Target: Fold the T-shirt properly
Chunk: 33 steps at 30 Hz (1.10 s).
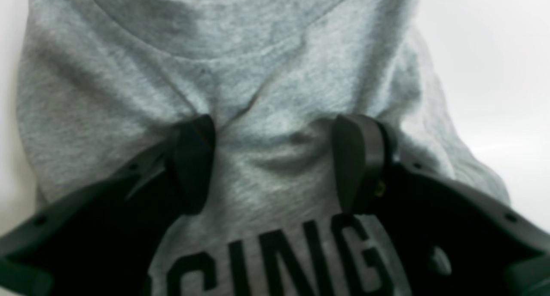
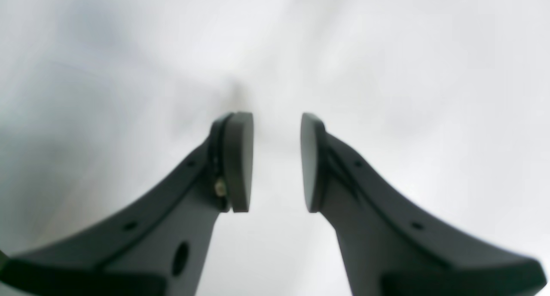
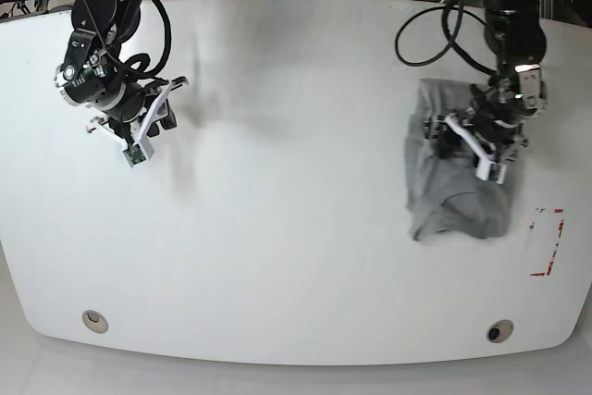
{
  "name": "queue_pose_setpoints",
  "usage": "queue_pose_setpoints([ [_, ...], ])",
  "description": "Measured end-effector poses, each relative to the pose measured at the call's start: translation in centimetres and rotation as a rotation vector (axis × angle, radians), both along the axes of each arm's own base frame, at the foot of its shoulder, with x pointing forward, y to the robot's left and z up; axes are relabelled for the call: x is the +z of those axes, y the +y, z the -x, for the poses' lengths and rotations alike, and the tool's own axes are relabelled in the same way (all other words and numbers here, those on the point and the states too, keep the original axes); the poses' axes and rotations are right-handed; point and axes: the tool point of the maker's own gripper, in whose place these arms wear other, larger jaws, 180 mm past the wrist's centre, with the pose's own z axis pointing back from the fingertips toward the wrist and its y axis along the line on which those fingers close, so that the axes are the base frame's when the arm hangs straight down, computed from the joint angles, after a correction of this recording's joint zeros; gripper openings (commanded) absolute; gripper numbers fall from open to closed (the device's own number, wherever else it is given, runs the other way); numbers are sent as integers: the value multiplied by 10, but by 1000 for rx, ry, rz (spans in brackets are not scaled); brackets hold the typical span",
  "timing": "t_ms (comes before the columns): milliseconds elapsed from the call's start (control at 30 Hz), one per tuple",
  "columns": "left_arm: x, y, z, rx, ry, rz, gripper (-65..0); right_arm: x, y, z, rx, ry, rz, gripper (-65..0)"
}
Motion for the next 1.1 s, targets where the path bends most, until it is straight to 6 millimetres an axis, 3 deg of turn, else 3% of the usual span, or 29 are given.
queue_pose_setpoints([
  [167,4,76,21,36,74,-93,-244,0,-2,0,-2,0,9,-477],
  [333,13,126,40,66,129,-152,-244,0,-2,0,-1,-2,8,-477],
  [467,21,158,53,48,201,-250,-244,5,2,-5,4,-41,-9,-477],
  [633,43,186,54,47,205,-332,-244,4,3,-4,3,-52,-20,-477],
  [700,53,188,49,31,199,-358,-244,2,3,-2,2,-47,-18,-477],
  [800,77,175,34,-51,155,-404,-247,4,4,-3,0,-69,-31,-477],
  [1000,147,140,6,-126,-11,-548,-247,8,1,-3,13,-116,-35,-477],
  [1100,157,112,3,-117,-94,-552,-247,13,-3,-6,9,-168,-39,-477],
])
